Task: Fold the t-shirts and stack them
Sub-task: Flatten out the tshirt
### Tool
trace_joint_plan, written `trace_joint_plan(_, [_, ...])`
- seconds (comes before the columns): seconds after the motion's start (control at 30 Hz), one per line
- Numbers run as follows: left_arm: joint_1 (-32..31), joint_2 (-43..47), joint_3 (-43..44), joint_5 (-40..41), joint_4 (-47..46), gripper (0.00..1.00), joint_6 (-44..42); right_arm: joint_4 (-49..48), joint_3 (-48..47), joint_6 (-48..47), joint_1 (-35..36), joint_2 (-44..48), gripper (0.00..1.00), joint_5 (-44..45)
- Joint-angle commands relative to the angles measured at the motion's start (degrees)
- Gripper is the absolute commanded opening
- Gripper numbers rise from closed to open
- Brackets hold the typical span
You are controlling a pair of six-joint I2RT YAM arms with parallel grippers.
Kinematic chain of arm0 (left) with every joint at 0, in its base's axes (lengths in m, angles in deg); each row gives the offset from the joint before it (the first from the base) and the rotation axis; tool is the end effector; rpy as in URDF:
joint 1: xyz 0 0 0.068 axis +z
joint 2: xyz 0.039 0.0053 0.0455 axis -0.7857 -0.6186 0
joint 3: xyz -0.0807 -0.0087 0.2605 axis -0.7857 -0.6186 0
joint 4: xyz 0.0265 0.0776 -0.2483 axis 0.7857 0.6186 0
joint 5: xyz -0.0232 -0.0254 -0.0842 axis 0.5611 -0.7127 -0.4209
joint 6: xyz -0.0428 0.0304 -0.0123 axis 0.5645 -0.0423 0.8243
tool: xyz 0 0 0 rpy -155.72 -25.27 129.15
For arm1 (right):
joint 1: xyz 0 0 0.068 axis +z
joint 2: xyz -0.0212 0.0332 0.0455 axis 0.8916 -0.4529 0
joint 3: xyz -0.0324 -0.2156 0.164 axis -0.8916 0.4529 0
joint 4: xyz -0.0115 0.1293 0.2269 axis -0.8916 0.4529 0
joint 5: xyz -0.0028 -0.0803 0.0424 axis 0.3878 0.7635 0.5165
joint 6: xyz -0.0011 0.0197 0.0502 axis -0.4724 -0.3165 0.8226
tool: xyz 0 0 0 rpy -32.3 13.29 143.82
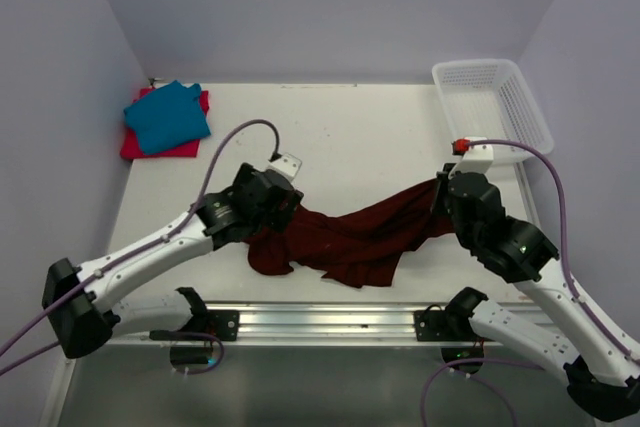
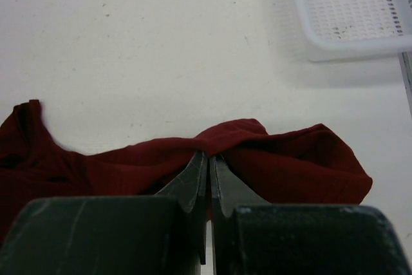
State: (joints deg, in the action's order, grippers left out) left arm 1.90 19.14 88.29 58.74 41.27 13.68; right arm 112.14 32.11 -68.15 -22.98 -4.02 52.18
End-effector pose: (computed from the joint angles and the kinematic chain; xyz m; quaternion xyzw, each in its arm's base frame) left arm 0.1521 -0.1495 0.2996 0.1728 0.8840 0.0520 0.4313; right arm 0.1198 0.0737 0.3630 0.0243 0.8270 0.0243 0.5611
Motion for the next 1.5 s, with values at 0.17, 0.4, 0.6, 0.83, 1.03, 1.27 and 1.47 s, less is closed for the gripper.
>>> trace_joint_plan(0.17, [0.5, -12.3, -1.0, -18.8, -15.0, 1.00, -11.6, -1.8, -0.6, 0.7, -0.2, -0.4, 0.00, -0.1])
trace_joint_plan(0.4, [0.9, -19.6, 0.9, -22.5, -14.8, 0.93, -14.3, -2.0, -0.7, 0.4, -0.2, -0.5, 0.00, -0.2])
trace_joint_plan(0.6, [4.0, -25.7, 3.7, -18.2, -13.7, 0.84, -12.9, -2.1, -0.3, 0.5, -0.1, 0.0, 0.00, -0.5])
trace_joint_plan(0.83, [7.1, -27.2, 6.1, -15.8, -16.3, 0.79, -12.6, -1.7, 0.0, -0.1, -0.2, 1.0, 0.00, -0.3])
trace_joint_plan(1.03, [8.5, -30.2, 7.8, -19.1, -15.8, 0.73, -13.3, -1.3, 0.0, -0.3, -0.1, 1.6, 0.00, 0.4])
trace_joint_plan(1.27, [8.5, -30.9, 6.2, -19.5, -15.0, 0.70, -13.0, -0.9, 0.0, -0.8, -0.1, 2.4, 0.00, 1.3])
trace_joint_plan(1.47, [8.5, -31.1, 5.9, -19.9, -12.0, 0.65, -11.0, -0.4, 0.1, -0.8, -0.1, 3.0, 0.00, 2.1])
